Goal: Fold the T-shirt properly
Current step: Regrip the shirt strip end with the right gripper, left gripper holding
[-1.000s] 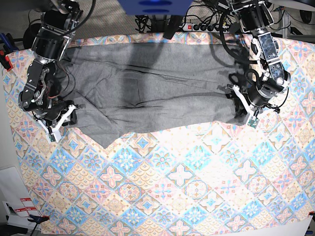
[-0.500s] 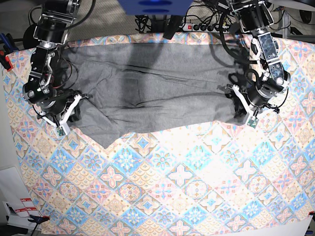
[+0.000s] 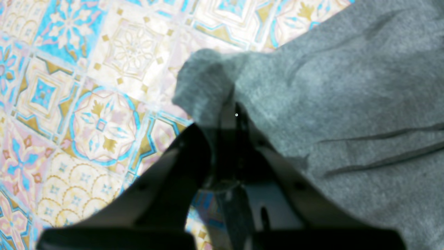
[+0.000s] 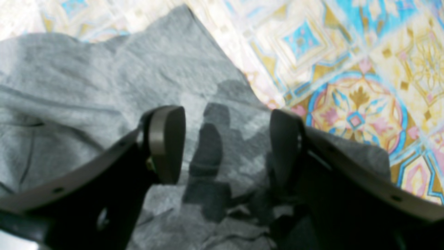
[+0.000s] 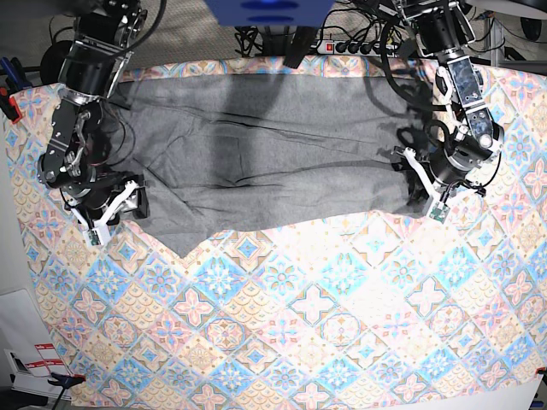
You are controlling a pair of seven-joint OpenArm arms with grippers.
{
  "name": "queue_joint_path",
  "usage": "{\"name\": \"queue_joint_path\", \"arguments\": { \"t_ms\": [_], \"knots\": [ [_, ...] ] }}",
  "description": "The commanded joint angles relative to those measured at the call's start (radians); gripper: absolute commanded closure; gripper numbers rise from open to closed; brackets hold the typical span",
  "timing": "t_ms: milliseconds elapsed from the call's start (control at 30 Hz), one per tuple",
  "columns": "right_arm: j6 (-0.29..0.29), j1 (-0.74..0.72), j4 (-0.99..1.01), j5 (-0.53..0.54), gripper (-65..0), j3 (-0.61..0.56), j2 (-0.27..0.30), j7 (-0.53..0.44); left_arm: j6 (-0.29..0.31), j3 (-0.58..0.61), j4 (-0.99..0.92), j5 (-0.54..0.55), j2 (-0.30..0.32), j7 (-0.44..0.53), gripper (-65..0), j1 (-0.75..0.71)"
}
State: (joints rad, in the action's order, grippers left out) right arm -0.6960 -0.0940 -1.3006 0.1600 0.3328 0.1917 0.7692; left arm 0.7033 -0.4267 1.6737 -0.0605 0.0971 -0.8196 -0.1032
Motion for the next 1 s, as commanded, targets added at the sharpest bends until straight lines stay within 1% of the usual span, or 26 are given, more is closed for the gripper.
{"name": "queue_joint_path", "arguments": {
  "t_ms": [0,167,233,267,300,400,467,600,667,800,967],
  "knots": [
    [-0.002,-0.014,-0.003,0.006,-37.8,0.005,0.021,-0.035,-0.005,-0.001,0.018,0.011,0.010,0.018,0.0,0.010],
    [-0.002,-0.037,0.071,0.006,-36.7,0.007,0.033,-0.058,-0.005,-0.002,0.018,0.011,0.013,0.018,0.0,0.009],
    [-0.002,-0.045,0.106,0.006,-36.7,0.007,0.035,-0.086,-0.005,-0.002,0.018,0.011,0.013,0.018,0.0,0.009],
    [-0.002,-0.045,0.112,0.006,-36.7,0.007,0.045,-0.103,-0.005,-0.002,0.018,0.011,0.013,0.018,0.0,0.009],
    [-0.002,-0.045,0.114,0.006,-36.7,0.007,0.055,-0.115,-0.005,-0.002,0.019,0.011,0.013,0.018,0.0,0.009],
    [-0.002,-0.045,0.111,0.006,-36.7,0.009,0.059,-0.141,-0.005,-0.002,0.019,0.011,0.013,0.018,0.0,0.009],
    [-0.002,-0.045,0.105,0.006,-36.7,0.012,0.061,-0.141,-0.005,-0.002,0.019,0.011,0.013,0.018,0.0,0.009],
    [-0.002,-0.043,0.043,0.006,-36.7,0.098,0.062,-0.133,-0.005,-0.002,0.019,0.011,0.013,0.018,0.0,0.009],
    [-0.002,-0.045,0.046,0.006,-36.7,0.124,0.062,-0.130,-0.005,-0.002,0.019,0.011,0.013,0.018,0.0,0.010],
    [-0.002,-0.046,0.071,0.006,-36.7,0.127,0.079,-0.130,-0.005,-0.002,0.019,0.011,0.013,0.018,0.0,0.013],
    [-0.002,-0.046,0.141,0.006,-36.7,0.113,0.079,-0.138,-0.005,-0.002,0.021,0.011,0.010,0.018,0.0,0.015]
  ]
}}
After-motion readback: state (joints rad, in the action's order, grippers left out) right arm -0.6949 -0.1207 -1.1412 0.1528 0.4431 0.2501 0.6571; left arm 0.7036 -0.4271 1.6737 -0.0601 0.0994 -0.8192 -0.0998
